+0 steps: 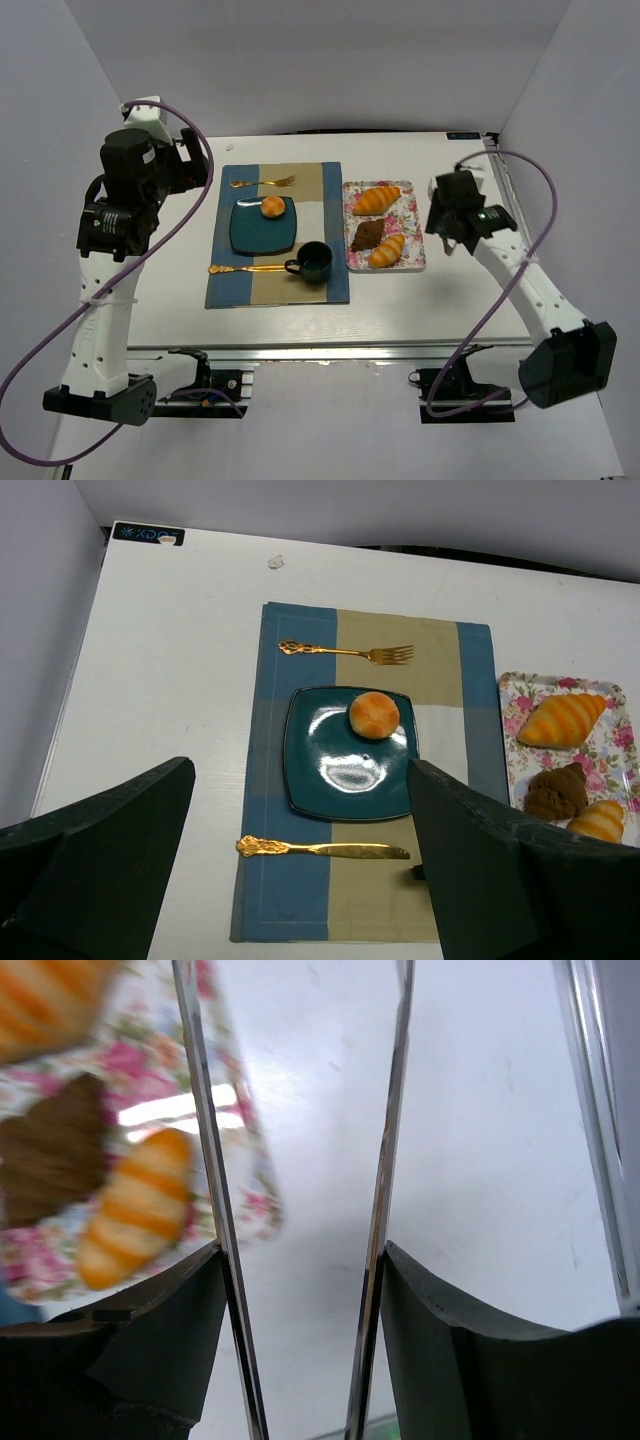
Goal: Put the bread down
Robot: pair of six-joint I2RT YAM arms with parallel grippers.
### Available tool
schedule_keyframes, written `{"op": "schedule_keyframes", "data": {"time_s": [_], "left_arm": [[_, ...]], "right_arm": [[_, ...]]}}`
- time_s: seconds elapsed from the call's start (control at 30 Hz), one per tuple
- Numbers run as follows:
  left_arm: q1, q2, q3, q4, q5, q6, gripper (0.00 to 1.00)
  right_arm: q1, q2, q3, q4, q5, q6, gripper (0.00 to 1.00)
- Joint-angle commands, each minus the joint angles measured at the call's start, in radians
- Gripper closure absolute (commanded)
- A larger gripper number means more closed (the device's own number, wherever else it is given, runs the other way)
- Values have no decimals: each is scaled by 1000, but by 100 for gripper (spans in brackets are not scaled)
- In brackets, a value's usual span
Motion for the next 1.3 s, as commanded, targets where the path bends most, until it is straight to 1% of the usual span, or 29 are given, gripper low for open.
{"op": "schedule_keyframes", "data": {"time_s": [0.0, 0.07, 0.1, 0.2, 0.33, 0.47, 0.6, 0.67, 0.8, 0.83, 0.9, 1.03, 1.07, 1.1, 1.17, 1.2, 1.27], "left_arm": [[-12, -31, 17, 3, -8, 10, 2], [-15, -31, 17, 4, -6, 7, 2], [-17, -27, 17, 6, -3, 7, 2], [-21, -26, 16, 6, 0, 2, 2], [-26, -35, 13, 4, 0, 2, 2], [-26, -43, 7, 1, -2, 5, 2], [-27, -47, 5, 0, -9, 7, 2], [-27, -47, 4, 0, -11, 7, 2], [-27, -47, 5, 1, -13, 5, 2], [-27, -46, 7, 0, -14, 5, 2], [-27, -44, 10, -2, -17, 5, 2], [-31, -43, 8, -2, -19, 4, 2], [-32, -43, 7, -3, -20, 2, 2], [-34, -43, 8, -5, -25, 2, 2], [-35, -49, 1, -9, -34, 2, 2], [-35, -50, -3, -12, -49, 1, 2], [-35, -58, -19, -16, -66, -2, 2]], "right_arm": [[-96, -96, -146, 78, -40, -32, 35], [-147, -109, -198, 90, -60, -34, 35], [-191, -113, -242, 116, -83, -34, 35], [-257, -80, -302, 155, -118, -35, 35], [-309, -11, -344, 175, -126, -48, 35], [-362, 38, -373, 190, -165, -46, 34], [-377, 87, -384, 172, -208, -43, 32], [-380, 109, -391, 158, -228, -32, 30], [-379, 129, -405, 126, -239, 7, 18], [-379, 124, -410, 124, -242, 12, 14], [-380, 115, -416, 123, -242, 15, 11], [-379, 94, -385, 74, -230, 23, 11], [-380, 71, -347, 51, -218, 29, 11], [-380, 54, -323, -10, -209, 49, 11], [-380, -26, -242, -70, -210, 73, 11], [-379, -56, -217, -119, -218, 84, 11], [-379, -156, -185, -155, -254, 89, 11]]}}
